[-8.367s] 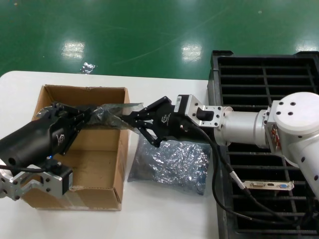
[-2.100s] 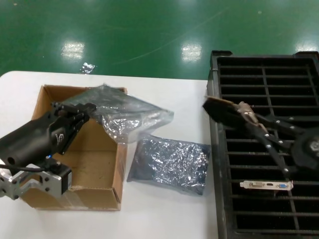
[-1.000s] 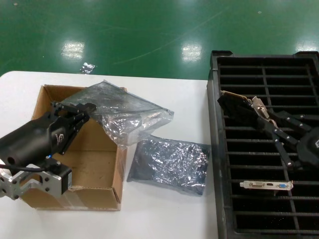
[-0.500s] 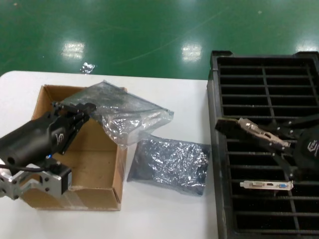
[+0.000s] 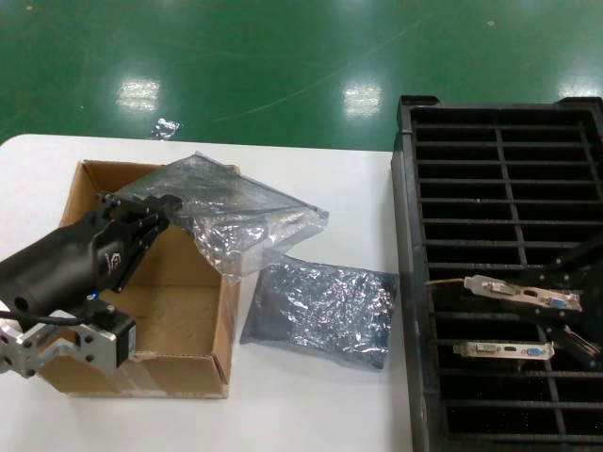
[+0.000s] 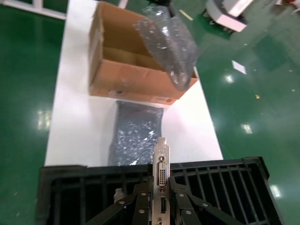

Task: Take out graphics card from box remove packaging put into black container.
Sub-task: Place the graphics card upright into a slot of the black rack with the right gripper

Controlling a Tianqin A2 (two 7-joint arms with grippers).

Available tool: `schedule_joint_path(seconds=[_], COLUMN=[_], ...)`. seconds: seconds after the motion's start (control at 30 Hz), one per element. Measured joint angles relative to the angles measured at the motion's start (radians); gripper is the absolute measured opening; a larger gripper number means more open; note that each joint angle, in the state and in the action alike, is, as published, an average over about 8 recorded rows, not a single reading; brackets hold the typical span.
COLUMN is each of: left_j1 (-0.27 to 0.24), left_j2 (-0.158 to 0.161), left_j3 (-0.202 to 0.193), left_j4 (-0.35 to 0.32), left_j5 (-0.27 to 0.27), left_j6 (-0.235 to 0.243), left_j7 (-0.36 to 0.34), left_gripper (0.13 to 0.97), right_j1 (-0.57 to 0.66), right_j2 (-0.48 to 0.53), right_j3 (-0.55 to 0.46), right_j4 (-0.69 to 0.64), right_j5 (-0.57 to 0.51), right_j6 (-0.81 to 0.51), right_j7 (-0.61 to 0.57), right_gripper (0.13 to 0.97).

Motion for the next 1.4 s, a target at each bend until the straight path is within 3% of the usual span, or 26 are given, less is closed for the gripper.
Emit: schedule_joint_path(seconds=[0.67, 1.4], left_j1=[0.0, 0.0], left_j2=[0.0, 0.0], left_j3=[0.0, 0.0], left_j4=[0.0, 0.0], left_j5=[0.0, 0.0], left_j6=[0.0, 0.0], left_j7=[0.0, 0.0], left_gripper=[0.138, 0.138], right_j1=[0.131, 0.183], right_j2=[-0.036, -0.101], right_j3=[-0.109, -0.152], right_j4=[-0.086, -0.201], right_j5=[-0.047, -0.063], right_j6=[-0.159, -0.207], right_j7=[-0.136, -0.209], right_gripper=[0.188, 0.188])
